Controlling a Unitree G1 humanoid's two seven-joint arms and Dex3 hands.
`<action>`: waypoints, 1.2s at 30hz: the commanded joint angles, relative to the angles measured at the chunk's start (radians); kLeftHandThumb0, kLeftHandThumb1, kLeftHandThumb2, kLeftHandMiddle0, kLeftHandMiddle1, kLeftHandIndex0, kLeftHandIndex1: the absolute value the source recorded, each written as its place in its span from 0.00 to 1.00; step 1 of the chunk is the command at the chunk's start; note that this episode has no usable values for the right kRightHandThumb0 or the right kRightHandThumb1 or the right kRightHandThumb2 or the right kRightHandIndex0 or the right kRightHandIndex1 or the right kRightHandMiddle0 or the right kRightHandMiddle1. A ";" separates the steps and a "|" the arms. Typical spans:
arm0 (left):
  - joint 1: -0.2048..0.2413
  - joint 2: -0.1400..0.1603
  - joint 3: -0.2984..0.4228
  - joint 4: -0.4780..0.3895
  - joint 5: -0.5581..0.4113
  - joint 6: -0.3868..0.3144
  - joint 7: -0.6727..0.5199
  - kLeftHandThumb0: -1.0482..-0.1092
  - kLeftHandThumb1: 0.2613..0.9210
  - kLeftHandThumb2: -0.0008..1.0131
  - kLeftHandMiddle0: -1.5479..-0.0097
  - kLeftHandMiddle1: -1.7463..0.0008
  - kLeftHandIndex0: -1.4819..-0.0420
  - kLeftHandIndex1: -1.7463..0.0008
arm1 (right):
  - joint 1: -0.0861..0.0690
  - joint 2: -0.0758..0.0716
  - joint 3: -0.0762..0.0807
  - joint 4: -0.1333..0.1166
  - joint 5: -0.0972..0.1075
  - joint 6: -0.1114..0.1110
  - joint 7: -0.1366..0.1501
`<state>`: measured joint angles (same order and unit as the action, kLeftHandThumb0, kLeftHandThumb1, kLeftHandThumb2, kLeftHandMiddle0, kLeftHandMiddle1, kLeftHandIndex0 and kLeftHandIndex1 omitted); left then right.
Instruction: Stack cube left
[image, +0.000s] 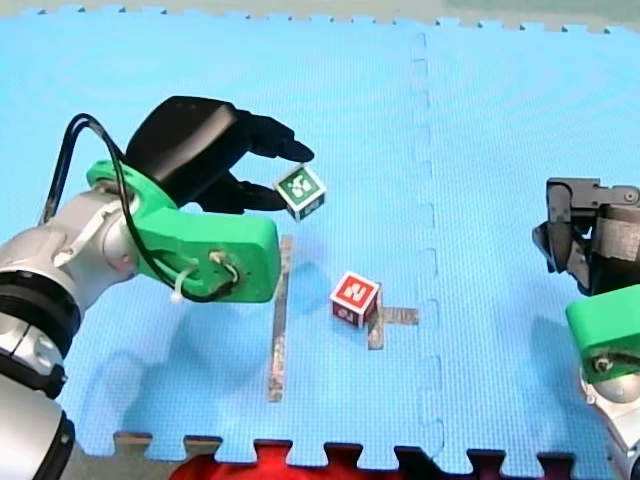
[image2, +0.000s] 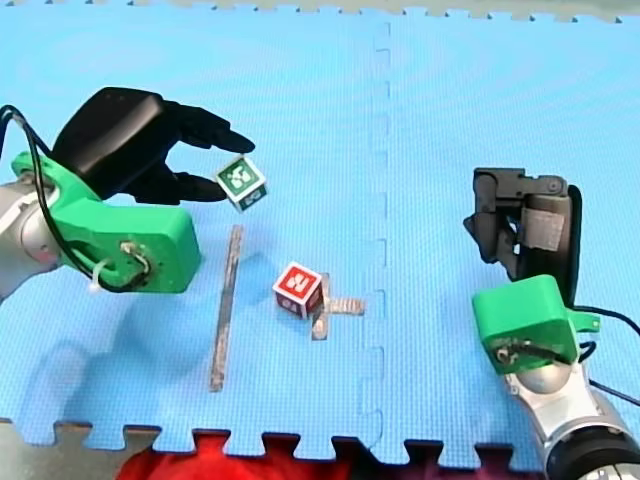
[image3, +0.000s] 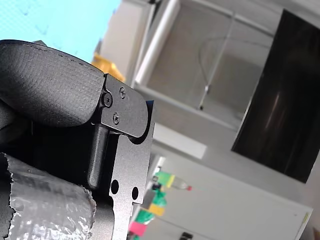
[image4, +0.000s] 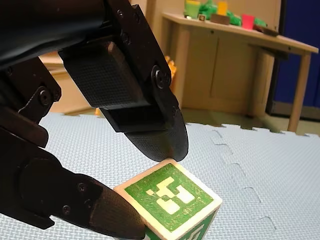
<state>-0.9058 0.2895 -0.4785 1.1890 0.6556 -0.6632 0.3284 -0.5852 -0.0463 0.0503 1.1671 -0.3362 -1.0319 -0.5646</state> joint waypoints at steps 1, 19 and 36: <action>0.005 -0.006 -0.001 -0.008 -0.002 0.009 -0.013 0.64 0.77 0.00 0.37 0.00 0.14 1.00 | 0.002 -0.001 -0.001 -0.001 0.004 0.000 -0.002; 0.058 -0.067 0.018 -0.022 -0.049 -0.009 -0.108 0.64 0.77 0.00 0.38 0.00 0.12 1.00 | 0.003 -0.003 -0.004 -0.004 0.006 -0.001 0.001; 0.081 -0.089 0.040 -0.009 -0.085 -0.043 -0.148 0.65 0.76 0.00 0.37 0.00 0.12 1.00 | 0.004 -0.001 -0.007 0.002 0.012 0.003 0.005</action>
<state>-0.8252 0.2001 -0.4414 1.1752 0.5760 -0.7009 0.1849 -0.5822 -0.0455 0.0468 1.1672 -0.3297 -1.0306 -0.5596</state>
